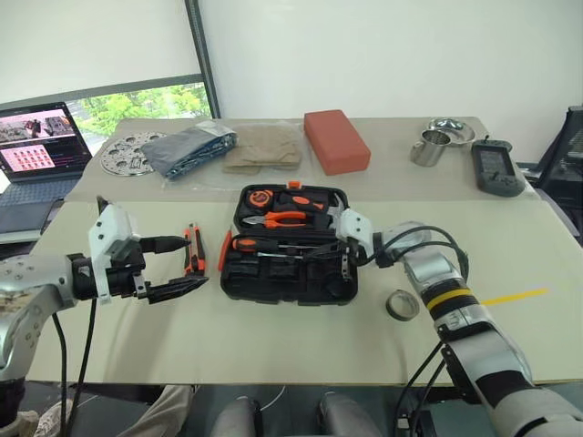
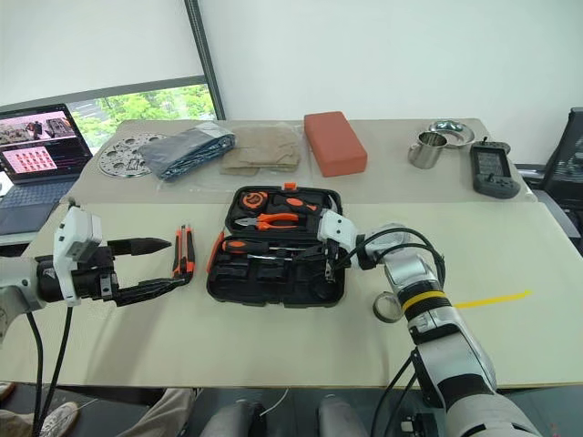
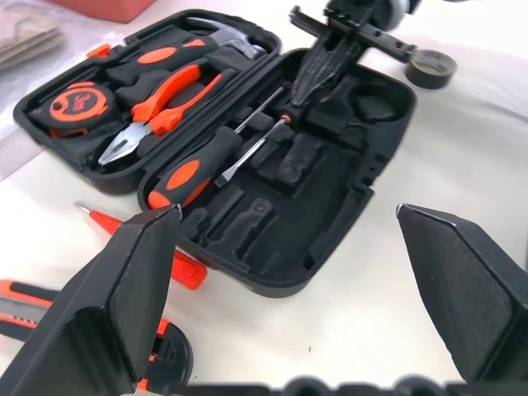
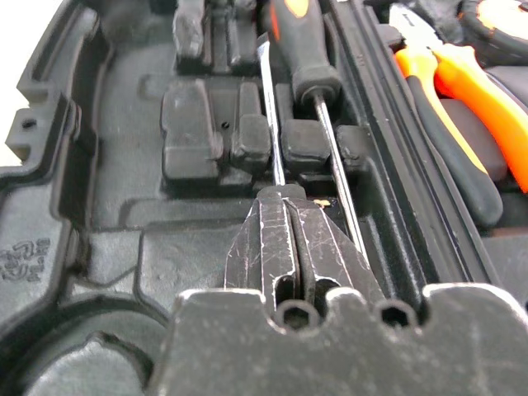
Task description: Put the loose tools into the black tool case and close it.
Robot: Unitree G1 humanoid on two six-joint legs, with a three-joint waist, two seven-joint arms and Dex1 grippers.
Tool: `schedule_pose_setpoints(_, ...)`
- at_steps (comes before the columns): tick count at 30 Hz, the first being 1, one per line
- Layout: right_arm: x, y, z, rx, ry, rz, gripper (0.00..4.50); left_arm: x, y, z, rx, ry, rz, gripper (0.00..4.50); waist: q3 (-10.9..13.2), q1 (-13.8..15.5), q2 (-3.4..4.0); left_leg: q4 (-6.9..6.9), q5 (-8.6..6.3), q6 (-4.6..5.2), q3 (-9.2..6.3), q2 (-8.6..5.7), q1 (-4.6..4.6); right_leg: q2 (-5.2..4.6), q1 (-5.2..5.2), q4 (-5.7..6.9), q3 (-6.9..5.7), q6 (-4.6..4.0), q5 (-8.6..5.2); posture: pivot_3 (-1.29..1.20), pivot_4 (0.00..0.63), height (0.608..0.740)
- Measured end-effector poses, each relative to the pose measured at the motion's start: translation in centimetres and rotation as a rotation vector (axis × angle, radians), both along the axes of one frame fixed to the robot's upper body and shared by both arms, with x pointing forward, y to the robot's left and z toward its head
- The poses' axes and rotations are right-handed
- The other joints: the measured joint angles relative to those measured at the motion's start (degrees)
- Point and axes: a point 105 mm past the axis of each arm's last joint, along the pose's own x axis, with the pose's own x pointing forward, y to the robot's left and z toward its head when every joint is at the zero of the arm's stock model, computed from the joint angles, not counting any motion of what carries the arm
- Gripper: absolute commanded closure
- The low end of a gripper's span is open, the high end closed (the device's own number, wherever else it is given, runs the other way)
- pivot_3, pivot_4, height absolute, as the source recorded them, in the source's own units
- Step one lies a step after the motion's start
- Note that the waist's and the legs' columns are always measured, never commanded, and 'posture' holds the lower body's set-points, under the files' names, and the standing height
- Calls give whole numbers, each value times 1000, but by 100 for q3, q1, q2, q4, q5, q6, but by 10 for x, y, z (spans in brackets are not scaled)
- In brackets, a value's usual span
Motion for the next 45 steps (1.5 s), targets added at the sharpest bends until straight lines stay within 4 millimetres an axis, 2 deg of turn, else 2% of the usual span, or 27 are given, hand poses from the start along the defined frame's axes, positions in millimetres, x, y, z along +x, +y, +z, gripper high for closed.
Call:
schedule_pose_setpoints(1, -1, -1, 5, 38, 0, -5, 3722, 3, 3, -6, -22, -8, 59, 0, 3, 11, 4, -2, 0, 0, 1, 0, -3, -6, -4, 4, 0, -1, 0, 0, 150, 740)
schedule_pose_setpoints(5, -4, -12, 35, 110, -50, -20, 2315, 17, 7, -28, -24, -26, 238, 0, 1, 39, 1, -1, -1, -1, -13, -1, -40, -16, -21, -4, -14, -2, 2, 0, 150, 740)
schedule_pose_setpoints(7, -7, -17, 45, 132, -69, -28, 1646, 23, 7, -31, -43, -46, 313, 0, 1, 61, 2, -4, -1, -2, -15, -2, -42, -33, -19, -10, -21, -2, 3, 0, 150, 740)
schedule_pose_setpoints(8, -11, -22, 48, 143, -70, -42, 1342, 30, 5, -33, -70, -65, 376, 0, 1, 89, 3, -5, -1, -2, -15, -6, -44, -63, -17, -11, -29, -2, 2, 0, 150, 740)
schedule_pose_setpoints(11, -22, -39, 53, 147, -84, -93, 252, 42, -14, -45, -92, -80, 490, 0, 1, 177, 3, -1, -1, -1, -13, -23, -55, -65, -14, -21, -45, 4, 2, 0, 150, 740)
schedule_pose_setpoints(15, -35, -56, 55, 137, -84, -153, 252, 48, -31, -61, -58, -72, 590, 0, 1, 184, -1, -1, -1, -1, -14, -34, -59, -67, -10, -29, -43, 13, 4, 0, 150, 740)
schedule_pose_setpoints(20, -54, -71, 64, 174, -75, -235, 252, 54, -17, -61, 49, -136, 720, 0, 2, 152, -1, -4, -1, -1, -15, -34, -52, -52, -8, -29, -36, 14, 2, 0, 150, 740)
schedule_pose_setpoints(23, -61, -75, 73, 185, -88, -265, 252, 54, -16, -64, 56, -126, 722, 0, 2, 152, -1, 0, 0, -1, -12, -38, -50, -53, -5, -30, -36, 16, 1, 0, 150, 740)
schedule_pose_setpoints(28, -66, -78, 82, 204, -101, -313, 252, 59, -32, -76, 80, -81, 650, 0, 3, 172, -3, 4, 0, -1, -12, -45, -53, -53, -2, -34, -38, 19, -1, 0, 150, 740)
schedule_pose_setpoints(33, -68, -81, 88, 212, -116, -348, 252, 75, -31, -70, 97, -78, 672, 0, 4, 175, -4, 2, 0, -1, -12, -48, -54, -52, -2, -38, -37, 23, -3, 0, 150, 740)
schedule_pose_setpoints(39, -69, -89, 89, 215, -119, -393, 252, 76, -30, -84, 128, -25, 667, 0, 4, 172, -4, -1, 0, -1, -12, -48, -54, -52, -2, -41, -37, 25, -4, 0, 150, 740)
schedule_pose_setpoints(45, -69, -89, 89, 213, -126, -398, 252, 82, -36, -84, 122, -21, 654, 0, 3, 211, -3, 4, 0, -1, -13, -53, -52, -56, 5, -43, -37, 27, -5, 0, 150, 740)
